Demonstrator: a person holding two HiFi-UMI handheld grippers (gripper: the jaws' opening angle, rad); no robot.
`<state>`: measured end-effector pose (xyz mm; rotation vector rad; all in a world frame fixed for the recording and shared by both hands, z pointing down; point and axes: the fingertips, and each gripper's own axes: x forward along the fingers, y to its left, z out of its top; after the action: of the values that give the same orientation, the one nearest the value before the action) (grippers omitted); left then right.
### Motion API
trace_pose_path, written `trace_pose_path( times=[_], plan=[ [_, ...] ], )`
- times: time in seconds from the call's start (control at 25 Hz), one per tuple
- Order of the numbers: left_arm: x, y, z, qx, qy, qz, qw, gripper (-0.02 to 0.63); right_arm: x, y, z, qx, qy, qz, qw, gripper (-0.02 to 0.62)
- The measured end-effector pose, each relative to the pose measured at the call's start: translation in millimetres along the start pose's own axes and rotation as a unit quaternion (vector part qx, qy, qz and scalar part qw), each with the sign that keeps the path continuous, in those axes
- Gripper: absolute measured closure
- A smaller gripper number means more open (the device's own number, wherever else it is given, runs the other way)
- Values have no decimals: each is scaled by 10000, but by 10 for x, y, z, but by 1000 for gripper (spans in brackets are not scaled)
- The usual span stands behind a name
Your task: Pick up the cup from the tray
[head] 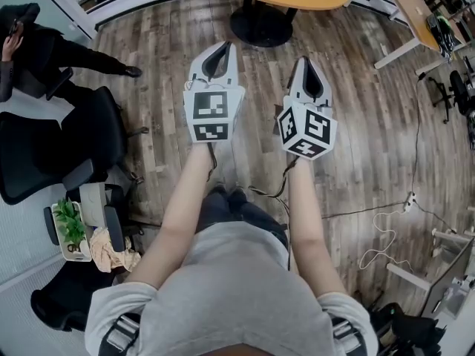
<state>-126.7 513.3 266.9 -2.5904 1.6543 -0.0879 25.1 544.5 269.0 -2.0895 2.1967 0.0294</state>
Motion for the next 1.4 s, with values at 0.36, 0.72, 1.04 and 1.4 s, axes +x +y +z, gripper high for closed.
trace_pose_path(
  times=[0.36,0.72,1.04,1.4],
  plan=[
    [174,-102,-10,80,39,153,9998,600,138,-335,-21,257,-34,10,9997,588],
    [490,55,-96,-42,30,199,9998,600,447,-334,-162,259,90,52,9996,588],
    [1123,299,-119,-64,-2,132,9999,600,1089,-400,-141,170,34,-10,9998,588],
    [1880,813,-67,-81,7,117,9999,600,2020,-236,-127,202,27,23,9998,588]
  ],
)
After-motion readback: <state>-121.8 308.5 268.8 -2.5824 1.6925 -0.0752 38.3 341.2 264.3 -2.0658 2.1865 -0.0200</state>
